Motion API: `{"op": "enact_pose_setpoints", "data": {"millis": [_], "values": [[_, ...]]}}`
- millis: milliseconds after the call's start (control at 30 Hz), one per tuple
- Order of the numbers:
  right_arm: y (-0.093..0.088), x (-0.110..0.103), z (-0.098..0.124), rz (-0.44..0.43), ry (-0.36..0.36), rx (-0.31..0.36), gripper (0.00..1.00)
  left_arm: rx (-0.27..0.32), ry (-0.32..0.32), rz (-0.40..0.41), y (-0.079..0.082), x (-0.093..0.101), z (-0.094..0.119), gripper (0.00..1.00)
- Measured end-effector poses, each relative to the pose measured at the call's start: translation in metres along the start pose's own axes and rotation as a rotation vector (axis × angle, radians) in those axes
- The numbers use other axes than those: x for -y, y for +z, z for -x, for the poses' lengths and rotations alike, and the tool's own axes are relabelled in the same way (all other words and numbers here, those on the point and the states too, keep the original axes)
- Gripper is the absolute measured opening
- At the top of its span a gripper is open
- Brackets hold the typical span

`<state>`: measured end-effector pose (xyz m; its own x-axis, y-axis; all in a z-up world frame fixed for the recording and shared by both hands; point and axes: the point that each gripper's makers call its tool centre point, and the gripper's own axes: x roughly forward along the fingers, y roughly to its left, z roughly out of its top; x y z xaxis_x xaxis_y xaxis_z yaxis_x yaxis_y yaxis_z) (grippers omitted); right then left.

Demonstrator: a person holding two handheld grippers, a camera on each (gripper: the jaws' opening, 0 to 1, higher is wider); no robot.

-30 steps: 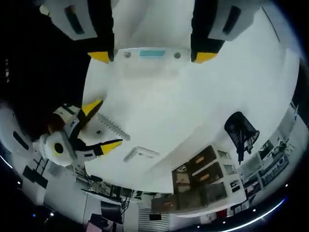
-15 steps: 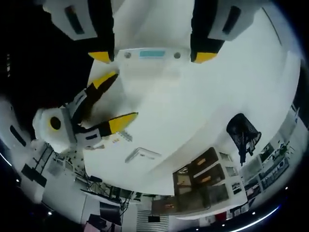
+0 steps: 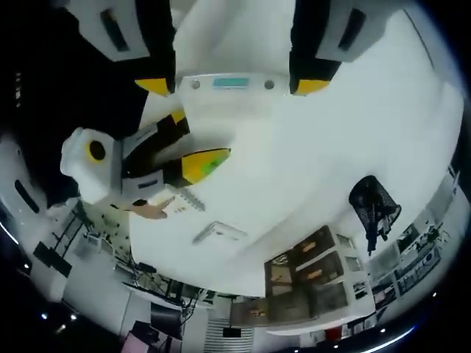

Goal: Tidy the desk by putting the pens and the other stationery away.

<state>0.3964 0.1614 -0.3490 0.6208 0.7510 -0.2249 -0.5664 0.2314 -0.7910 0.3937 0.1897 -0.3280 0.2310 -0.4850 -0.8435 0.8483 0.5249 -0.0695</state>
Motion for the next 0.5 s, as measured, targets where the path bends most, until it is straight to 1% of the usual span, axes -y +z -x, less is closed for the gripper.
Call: {"op": "enact_pose_setpoints", "data": {"millis": [67,100,133,167,200,233,267,300,333,367,400,433,500], "values": [[0.0,0.0,-0.001,0.02,-0.01,0.0,0.28,0.007,-0.009,0.011,0.001,0.001,0.0,0.61],[0.001,0.0,-0.002,0.035,-0.012,0.004,0.29,0.01,-0.014,0.018,0.001,0.001,0.0,0.58],[0.001,-0.003,-0.002,0.046,0.003,0.001,0.32,0.012,0.045,-0.031,0.002,-0.019,0.006,0.36],[-0.004,-0.008,-0.003,0.043,0.014,-0.015,0.29,0.056,0.088,-0.071,0.007,-0.029,0.012,0.22],[-0.001,-0.007,-0.004,0.057,0.007,0.001,0.26,0.082,0.057,-0.014,0.008,-0.026,0.018,0.17],[0.0,-0.01,-0.005,0.096,0.019,0.009,0.19,0.085,0.037,-0.03,0.006,-0.022,0.016,0.19],[-0.002,-0.016,-0.006,0.151,0.05,0.0,0.15,0.046,-0.035,-0.023,-0.002,-0.008,0.012,0.18],[-0.006,-0.023,-0.007,0.21,0.084,-0.018,0.14,0.029,-0.053,-0.033,-0.005,-0.002,0.008,0.21],[-0.01,-0.029,-0.008,0.26,0.108,-0.037,0.12,0.027,-0.044,-0.062,-0.006,-0.006,0.002,0.22],[-0.012,-0.03,-0.01,0.29,0.109,-0.047,0.11,0.036,-0.048,-0.064,-0.005,-0.003,-0.001,0.23],[-0.012,-0.024,-0.011,0.287,0.072,-0.04,0.11,0.044,-0.052,-0.067,-0.005,-0.001,-0.003,0.25],[-0.009,-0.014,-0.012,0.261,0.011,-0.018,0.11,0.053,-0.056,-0.069,-0.005,0.001,-0.006,0.27],[-0.008,-0.012,-0.012,0.273,0.004,-0.015,0.1,0.078,-0.059,-0.069,-0.003,0.002,-0.006,0.33]]}}
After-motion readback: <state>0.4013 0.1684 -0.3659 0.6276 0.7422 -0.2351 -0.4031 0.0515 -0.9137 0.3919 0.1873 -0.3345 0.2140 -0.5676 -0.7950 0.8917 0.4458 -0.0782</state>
